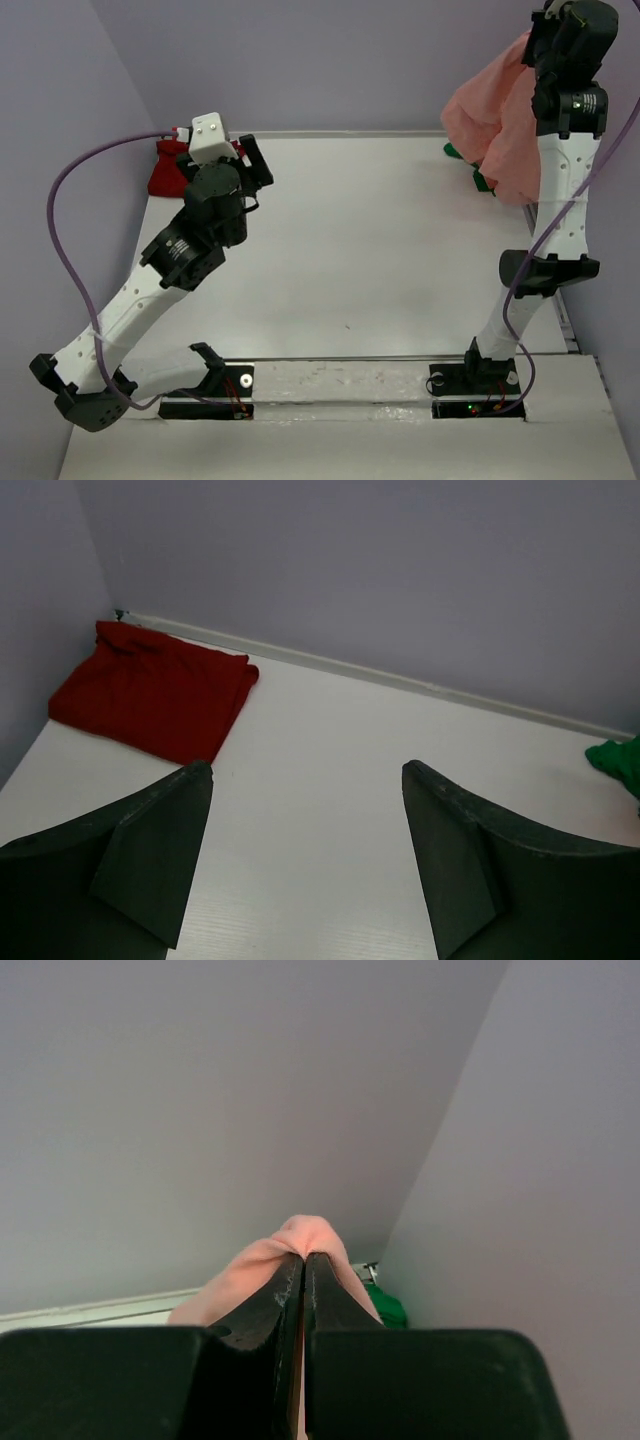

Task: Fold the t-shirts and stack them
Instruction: Move the tshirt to the center of the board

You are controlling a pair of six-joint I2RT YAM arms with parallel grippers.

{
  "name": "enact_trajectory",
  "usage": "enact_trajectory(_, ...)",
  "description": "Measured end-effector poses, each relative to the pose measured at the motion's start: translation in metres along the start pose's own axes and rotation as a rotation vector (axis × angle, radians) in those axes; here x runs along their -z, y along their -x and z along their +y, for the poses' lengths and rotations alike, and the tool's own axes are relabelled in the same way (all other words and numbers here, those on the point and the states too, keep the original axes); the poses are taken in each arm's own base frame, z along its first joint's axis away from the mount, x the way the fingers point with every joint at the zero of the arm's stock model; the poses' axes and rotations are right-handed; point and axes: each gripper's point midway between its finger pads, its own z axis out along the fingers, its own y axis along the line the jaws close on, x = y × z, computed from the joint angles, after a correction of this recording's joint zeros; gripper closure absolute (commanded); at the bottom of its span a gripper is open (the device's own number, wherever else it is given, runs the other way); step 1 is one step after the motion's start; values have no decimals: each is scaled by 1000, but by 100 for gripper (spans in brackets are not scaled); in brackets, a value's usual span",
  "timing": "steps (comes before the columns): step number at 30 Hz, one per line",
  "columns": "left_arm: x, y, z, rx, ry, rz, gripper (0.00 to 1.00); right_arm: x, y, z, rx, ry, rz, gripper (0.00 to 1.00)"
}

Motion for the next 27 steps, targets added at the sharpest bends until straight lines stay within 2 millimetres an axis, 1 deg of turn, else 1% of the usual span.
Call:
enact_trajectory(1, 8, 11, 7, 12, 10, -26, 14, 2, 3, 4, -5, 12, -6, 100)
enact_trajectory(2, 13, 18, 13, 18, 17, -42, 14, 10, 14, 20, 4, 31, -29, 100)
enact_trajectory(3, 19, 27, 19, 28, 26, -62, 14, 13, 19, 31, 6, 51, -41, 100)
enact_trajectory(4, 26, 35, 29, 39, 43, -81, 14, 25, 32, 64, 21, 111, -71, 100)
enact_trajectory(5, 31, 40, 35, 45, 56, -92, 14, 35, 41, 91, 26, 164, -93, 100)
enact_trajectory(6, 37, 46, 45, 51, 75, -104, 14, 51, 52, 128, 32, 241, -124, 100)
enact_trajectory(7, 41, 50, 52, 56, 93, -112, 14, 64, 59, 152, 38, 294, -145, 100)
enact_trajectory(9, 47, 55, 64, 60, 127, -122, 14, 90, 71, 194, 55, 391, -185, 100)
enact_trajectory(10, 49, 55, 69, 58, 142, -123, 14, 98, 75, 206, 64, 417, -200, 100)
enact_trajectory(11, 51, 56, 74, 57, 154, -124, 14, 103, 78, 211, 77, 425, -212, 100)
enact_trajectory(13, 53, 56, 78, 56, 164, -125, 14, 101, 81, 206, 103, 390, -229, 100)
enact_trajectory(14, 54, 56, 79, 53, 168, -124, 14, 95, 80, 197, 128, 349, -227, 100)
enact_trajectory(15, 53, 54, 79, 44, 173, -119, 14, 90, 78, 190, 143, 319, -221, 100)
enact_trajectory(16, 51, 52, 78, 35, 174, -114, 14, 80, 72, 179, 168, 278, -208, 100)
enact_trajectory(17, 49, 49, 75, 24, 175, -106, 14, 74, 66, 172, 179, 261, -195, 100)
enact_trajectory(19, 45, 46, 71, 11, 173, -97, 14, 55, 48, 143, 207, 199, -148, 100)
enact_trajectory(20, 43, 44, 68, 4, 169, -91, 14, 47, 43, 129, 214, 168, -132, 100)
enact_trajectory(23, 38, 37, 61, -19, 162, -73, 14, 24, 26, 76, 231, 55, -83, 100)
enact_trajectory(24, 35, 34, 58, -28, 159, -66, 14, 20, 22, 56, 232, 16, -69, 100)
enact_trajectory(27, 33, 31, 54, -38, 148, -56, 14, 20, 22, 20, 227, -54, -61, 100)
